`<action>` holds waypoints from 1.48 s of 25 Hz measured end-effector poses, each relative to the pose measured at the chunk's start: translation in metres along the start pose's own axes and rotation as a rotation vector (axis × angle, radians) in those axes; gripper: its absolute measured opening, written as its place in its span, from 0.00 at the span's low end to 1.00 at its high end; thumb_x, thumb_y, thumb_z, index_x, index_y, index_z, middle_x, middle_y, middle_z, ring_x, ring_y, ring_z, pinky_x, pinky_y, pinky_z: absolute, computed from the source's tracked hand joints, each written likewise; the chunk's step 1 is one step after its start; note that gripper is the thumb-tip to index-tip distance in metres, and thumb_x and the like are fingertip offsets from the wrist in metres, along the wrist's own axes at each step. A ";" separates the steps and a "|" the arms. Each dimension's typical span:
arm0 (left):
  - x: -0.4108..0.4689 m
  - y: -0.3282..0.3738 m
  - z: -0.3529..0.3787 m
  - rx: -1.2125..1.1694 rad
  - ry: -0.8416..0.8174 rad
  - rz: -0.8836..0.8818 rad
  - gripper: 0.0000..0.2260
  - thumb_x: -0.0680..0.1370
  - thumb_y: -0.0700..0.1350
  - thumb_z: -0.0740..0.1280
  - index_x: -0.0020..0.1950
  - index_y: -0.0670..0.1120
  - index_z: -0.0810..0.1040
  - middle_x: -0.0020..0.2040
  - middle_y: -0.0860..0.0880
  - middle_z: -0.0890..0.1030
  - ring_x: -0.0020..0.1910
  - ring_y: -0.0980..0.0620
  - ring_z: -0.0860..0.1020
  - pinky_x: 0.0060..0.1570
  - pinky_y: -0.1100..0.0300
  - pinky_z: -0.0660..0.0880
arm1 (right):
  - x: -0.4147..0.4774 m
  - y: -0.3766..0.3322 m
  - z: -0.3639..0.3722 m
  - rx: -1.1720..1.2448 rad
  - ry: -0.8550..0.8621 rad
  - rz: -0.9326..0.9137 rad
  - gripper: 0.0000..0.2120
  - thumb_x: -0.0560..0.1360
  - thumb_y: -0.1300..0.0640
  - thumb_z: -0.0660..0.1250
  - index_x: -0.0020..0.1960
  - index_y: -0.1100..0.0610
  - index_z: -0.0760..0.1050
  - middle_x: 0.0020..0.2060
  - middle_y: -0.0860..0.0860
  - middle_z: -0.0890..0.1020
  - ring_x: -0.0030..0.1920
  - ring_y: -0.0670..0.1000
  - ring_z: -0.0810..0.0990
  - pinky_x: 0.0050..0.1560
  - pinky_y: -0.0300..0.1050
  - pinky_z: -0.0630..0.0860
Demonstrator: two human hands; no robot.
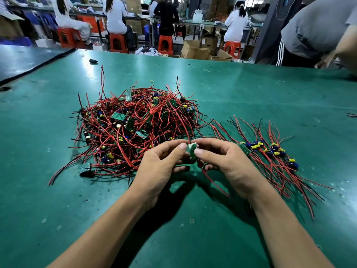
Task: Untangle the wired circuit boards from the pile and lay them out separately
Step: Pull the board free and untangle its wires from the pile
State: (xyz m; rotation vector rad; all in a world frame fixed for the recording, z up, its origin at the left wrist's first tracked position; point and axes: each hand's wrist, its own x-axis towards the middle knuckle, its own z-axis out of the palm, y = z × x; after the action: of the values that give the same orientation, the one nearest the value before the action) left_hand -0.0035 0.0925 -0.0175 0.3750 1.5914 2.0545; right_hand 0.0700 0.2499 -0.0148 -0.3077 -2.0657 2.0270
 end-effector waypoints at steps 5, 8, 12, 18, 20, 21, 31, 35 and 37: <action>0.002 0.000 -0.003 0.026 0.039 -0.029 0.08 0.80 0.38 0.66 0.57 0.43 0.80 0.50 0.41 0.83 0.44 0.46 0.85 0.43 0.54 0.82 | 0.003 -0.008 -0.037 0.137 0.303 0.027 0.07 0.72 0.55 0.73 0.49 0.55 0.86 0.33 0.51 0.81 0.32 0.48 0.80 0.34 0.39 0.77; 0.003 -0.005 -0.005 0.078 0.078 -0.019 0.09 0.80 0.37 0.65 0.59 0.44 0.78 0.56 0.41 0.81 0.43 0.46 0.85 0.43 0.54 0.83 | 0.006 0.001 -0.054 -0.080 0.528 0.049 0.06 0.76 0.56 0.72 0.51 0.55 0.85 0.39 0.48 0.85 0.37 0.47 0.82 0.44 0.43 0.77; 0.004 -0.011 -0.006 0.230 0.054 0.041 0.12 0.81 0.37 0.65 0.63 0.49 0.74 0.56 0.46 0.81 0.45 0.47 0.85 0.49 0.48 0.82 | 0.004 0.008 -0.062 -0.489 0.623 0.058 0.06 0.77 0.57 0.71 0.52 0.53 0.85 0.44 0.43 0.85 0.47 0.42 0.82 0.50 0.37 0.72; 0.002 -0.010 -0.004 0.318 0.039 0.065 0.14 0.80 0.37 0.65 0.64 0.50 0.73 0.58 0.49 0.80 0.43 0.50 0.85 0.49 0.51 0.82 | 0.005 0.008 -0.037 -0.647 0.627 -0.088 0.06 0.76 0.58 0.72 0.51 0.53 0.85 0.41 0.44 0.85 0.42 0.43 0.82 0.49 0.37 0.76; 0.001 -0.009 -0.002 0.335 0.045 0.075 0.15 0.80 0.37 0.65 0.65 0.50 0.73 0.59 0.49 0.79 0.43 0.51 0.85 0.50 0.50 0.82 | 0.007 0.009 -0.015 -0.461 0.454 -0.055 0.04 0.76 0.59 0.72 0.50 0.53 0.85 0.39 0.46 0.86 0.39 0.44 0.85 0.48 0.43 0.81; 0.000 -0.009 -0.001 0.337 0.051 0.076 0.15 0.80 0.37 0.65 0.65 0.50 0.72 0.60 0.49 0.78 0.43 0.51 0.85 0.51 0.50 0.81 | 0.008 0.012 -0.005 -0.414 0.367 -0.006 0.04 0.77 0.59 0.72 0.50 0.54 0.85 0.40 0.48 0.87 0.40 0.45 0.86 0.49 0.46 0.82; 0.000 -0.008 -0.001 0.368 0.064 0.058 0.23 0.80 0.38 0.65 0.74 0.50 0.67 0.67 0.49 0.74 0.45 0.53 0.85 0.53 0.51 0.81 | 0.009 0.017 -0.023 -0.552 0.656 0.080 0.10 0.77 0.55 0.70 0.57 0.53 0.84 0.54 0.50 0.86 0.59 0.49 0.81 0.64 0.43 0.73; -0.001 -0.008 -0.001 0.423 0.065 0.075 0.23 0.80 0.40 0.65 0.74 0.52 0.67 0.67 0.51 0.74 0.45 0.56 0.85 0.52 0.55 0.81 | 0.010 0.018 -0.022 -0.576 0.633 0.035 0.08 0.77 0.56 0.70 0.55 0.52 0.85 0.55 0.47 0.85 0.60 0.47 0.79 0.61 0.38 0.70; -0.001 -0.009 0.000 0.454 0.066 0.093 0.23 0.80 0.40 0.66 0.74 0.53 0.67 0.67 0.52 0.74 0.45 0.57 0.84 0.53 0.54 0.81 | 0.010 0.019 -0.019 -0.580 0.592 0.042 0.08 0.77 0.56 0.69 0.54 0.52 0.85 0.50 0.46 0.86 0.55 0.47 0.81 0.56 0.38 0.72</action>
State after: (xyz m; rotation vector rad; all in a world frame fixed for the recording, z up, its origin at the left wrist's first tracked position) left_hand -0.0010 0.0935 -0.0258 0.5536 2.1166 1.7696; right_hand 0.0656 0.2713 -0.0334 -0.9242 -2.1751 1.0991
